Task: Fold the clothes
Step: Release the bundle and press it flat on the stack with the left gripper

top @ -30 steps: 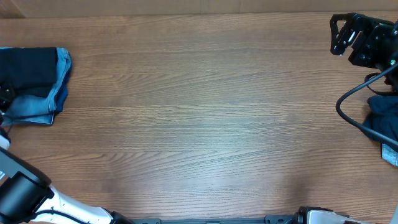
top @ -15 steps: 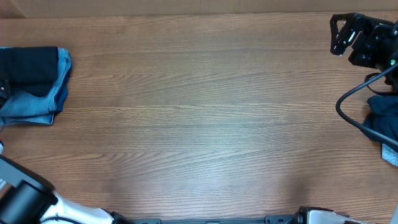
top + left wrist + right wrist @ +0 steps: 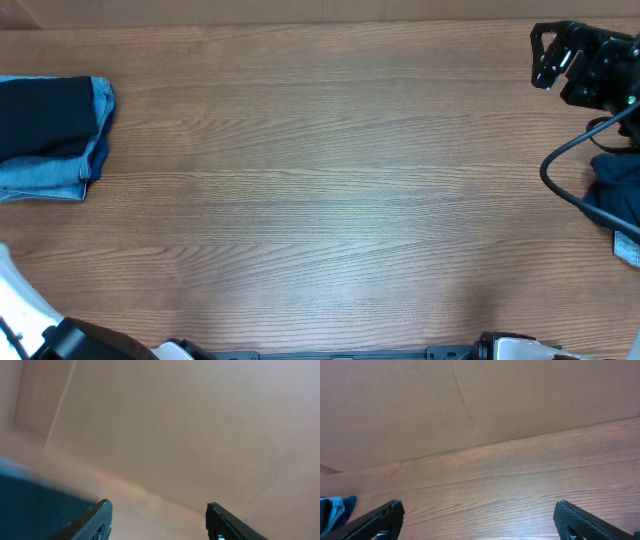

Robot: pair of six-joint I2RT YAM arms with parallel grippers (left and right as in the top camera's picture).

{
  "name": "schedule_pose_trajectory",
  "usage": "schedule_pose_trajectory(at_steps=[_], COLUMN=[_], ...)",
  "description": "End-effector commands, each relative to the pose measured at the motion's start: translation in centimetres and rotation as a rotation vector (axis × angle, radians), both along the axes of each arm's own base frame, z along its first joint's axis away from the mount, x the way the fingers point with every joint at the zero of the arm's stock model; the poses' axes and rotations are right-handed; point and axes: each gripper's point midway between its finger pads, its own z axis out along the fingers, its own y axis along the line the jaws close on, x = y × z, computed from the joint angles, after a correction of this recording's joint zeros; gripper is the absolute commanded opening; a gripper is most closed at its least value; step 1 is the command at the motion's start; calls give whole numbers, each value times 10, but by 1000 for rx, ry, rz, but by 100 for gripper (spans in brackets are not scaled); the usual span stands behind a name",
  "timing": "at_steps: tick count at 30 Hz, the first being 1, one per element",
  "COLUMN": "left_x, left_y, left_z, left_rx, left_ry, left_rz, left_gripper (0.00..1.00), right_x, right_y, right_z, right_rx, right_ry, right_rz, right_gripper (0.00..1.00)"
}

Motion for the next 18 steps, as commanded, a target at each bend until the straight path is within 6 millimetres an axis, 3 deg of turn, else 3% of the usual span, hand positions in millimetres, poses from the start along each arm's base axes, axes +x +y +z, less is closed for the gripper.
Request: schedule_pose_trajectory(at_steps=[1, 3, 6, 9, 14, 18], left_x=[7, 6, 14, 25, 29, 32], left_y=[22, 21, 9, 2, 28, 52], left_z=[-55, -78, -86, -82, -55, -59], left_rx=[86, 151, 270, 432, 557, 544], left_ry=[235, 367, 429, 456, 416, 388], left_rz=[238, 316, 312, 334, 540, 581], left_gripper=[63, 60, 48, 45, 54, 56], right_x=[-2, -2, -1, -1, -1, -1], right_y=[-2, -2, -2, -2, -2, -2], right_z=[5, 5, 5, 5, 5, 5], right_rx=[-7, -7, -7, -7, -7, -7], right_ry=[-15, -15, -15, -15, -15, -15], right_rz=[-6, -6, -6, -6, -6, -6], right_gripper=[100, 100, 100, 100, 100, 100])
